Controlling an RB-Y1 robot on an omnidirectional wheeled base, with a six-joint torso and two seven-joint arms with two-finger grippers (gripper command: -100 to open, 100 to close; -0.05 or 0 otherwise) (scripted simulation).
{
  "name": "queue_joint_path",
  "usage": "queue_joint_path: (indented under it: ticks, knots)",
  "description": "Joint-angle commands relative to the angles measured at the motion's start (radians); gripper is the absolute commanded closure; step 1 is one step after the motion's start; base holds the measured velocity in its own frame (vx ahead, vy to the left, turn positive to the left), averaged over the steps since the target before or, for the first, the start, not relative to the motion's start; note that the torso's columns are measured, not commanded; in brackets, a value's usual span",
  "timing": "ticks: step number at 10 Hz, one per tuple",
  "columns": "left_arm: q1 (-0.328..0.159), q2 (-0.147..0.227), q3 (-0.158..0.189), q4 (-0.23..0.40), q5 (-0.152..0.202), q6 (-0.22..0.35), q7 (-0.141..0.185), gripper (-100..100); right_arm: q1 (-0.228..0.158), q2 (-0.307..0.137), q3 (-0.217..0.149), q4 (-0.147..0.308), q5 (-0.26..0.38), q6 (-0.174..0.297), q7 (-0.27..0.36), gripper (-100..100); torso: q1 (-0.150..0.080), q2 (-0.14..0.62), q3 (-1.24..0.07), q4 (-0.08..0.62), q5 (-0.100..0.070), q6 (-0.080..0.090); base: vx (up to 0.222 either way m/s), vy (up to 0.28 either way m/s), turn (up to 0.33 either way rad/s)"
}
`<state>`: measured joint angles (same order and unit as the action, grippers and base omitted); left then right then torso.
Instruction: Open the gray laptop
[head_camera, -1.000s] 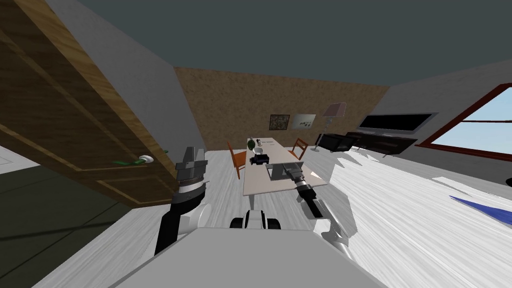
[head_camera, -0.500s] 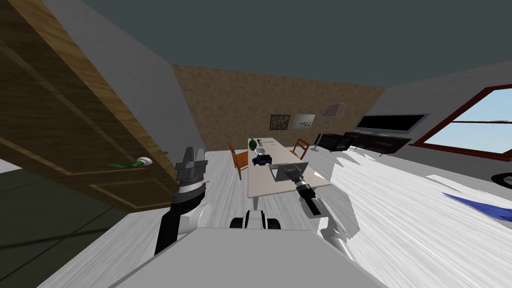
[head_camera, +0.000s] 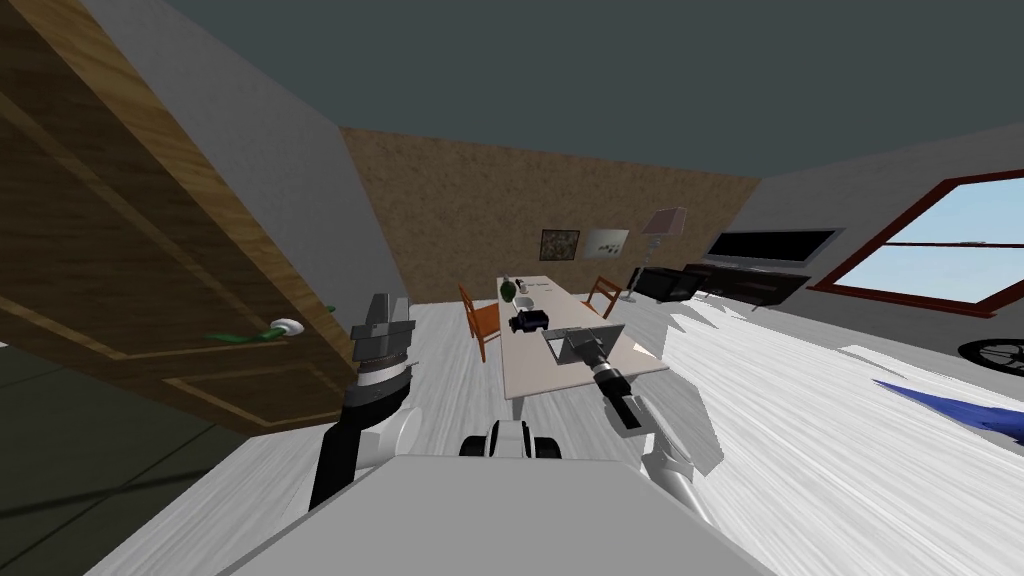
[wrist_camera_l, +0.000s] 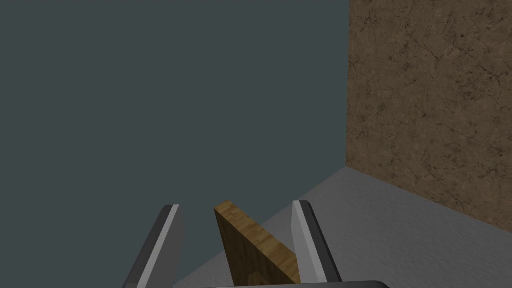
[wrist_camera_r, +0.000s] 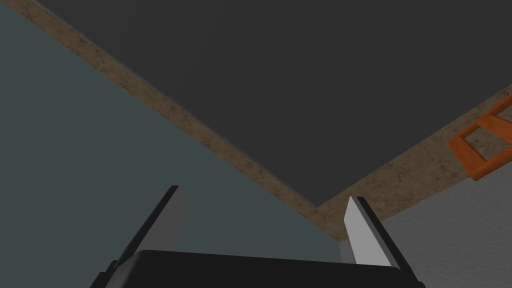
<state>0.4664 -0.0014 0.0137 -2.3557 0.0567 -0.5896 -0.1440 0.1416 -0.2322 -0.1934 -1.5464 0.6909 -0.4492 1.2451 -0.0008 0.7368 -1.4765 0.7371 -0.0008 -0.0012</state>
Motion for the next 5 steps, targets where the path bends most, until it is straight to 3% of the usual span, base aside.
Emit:
queue_joint_path:
  ticks: [1,5]
  knots:
    - [0.000,0.000,0.000,0.000,0.000,0.000,0.000,0,-0.022,-0.018,-0.011,0.051,0.046,-0.002,0.077,-100,0.000,-0.001,-0.001,-0.001,0.000,0.000,0.021,0.138,-0.042]
    - [0.000,0.000,0.000,0.000,0.000,0.000,0.000,0,-0.044,-0.054,-0.025,0.101,0.095,-0.008,0.163,-100,-0.002,0.001,0.000,0.001,0.000,0.001,0.030,0.108,-0.025]
